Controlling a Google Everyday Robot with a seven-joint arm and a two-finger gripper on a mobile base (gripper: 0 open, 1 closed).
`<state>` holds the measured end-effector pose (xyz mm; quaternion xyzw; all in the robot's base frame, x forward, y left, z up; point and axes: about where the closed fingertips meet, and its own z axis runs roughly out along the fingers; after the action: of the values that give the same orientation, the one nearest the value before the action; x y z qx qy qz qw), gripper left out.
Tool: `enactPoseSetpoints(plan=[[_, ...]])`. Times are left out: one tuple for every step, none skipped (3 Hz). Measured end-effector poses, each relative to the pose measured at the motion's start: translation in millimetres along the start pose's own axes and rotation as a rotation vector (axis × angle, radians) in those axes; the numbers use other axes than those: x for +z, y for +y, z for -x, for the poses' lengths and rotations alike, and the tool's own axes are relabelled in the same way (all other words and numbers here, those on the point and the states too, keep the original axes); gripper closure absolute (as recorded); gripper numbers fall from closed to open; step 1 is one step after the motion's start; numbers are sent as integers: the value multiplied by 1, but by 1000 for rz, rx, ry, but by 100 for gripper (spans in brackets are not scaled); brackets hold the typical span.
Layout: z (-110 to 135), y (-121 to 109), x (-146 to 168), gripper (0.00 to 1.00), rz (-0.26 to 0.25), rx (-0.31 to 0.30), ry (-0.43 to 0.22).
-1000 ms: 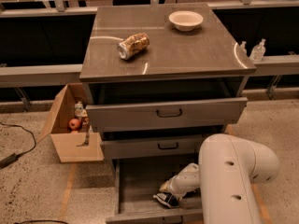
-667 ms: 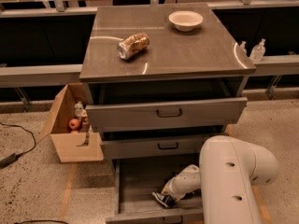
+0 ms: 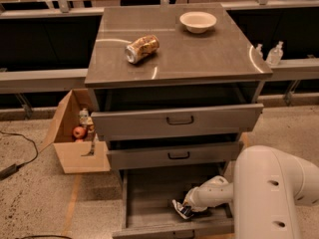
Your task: Pick blue chip bag from bottom drawer and place on counter
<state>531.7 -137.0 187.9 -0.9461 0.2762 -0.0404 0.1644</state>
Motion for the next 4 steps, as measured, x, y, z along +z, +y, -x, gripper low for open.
enactPoseSetpoints(plan=[[-18,15,-67,100,-25,73,71],[-20,25,-148,100,-49,139,132],[-5,14,-217,100,-118,175,170],[-7,1,-239,100,-147,175,190]])
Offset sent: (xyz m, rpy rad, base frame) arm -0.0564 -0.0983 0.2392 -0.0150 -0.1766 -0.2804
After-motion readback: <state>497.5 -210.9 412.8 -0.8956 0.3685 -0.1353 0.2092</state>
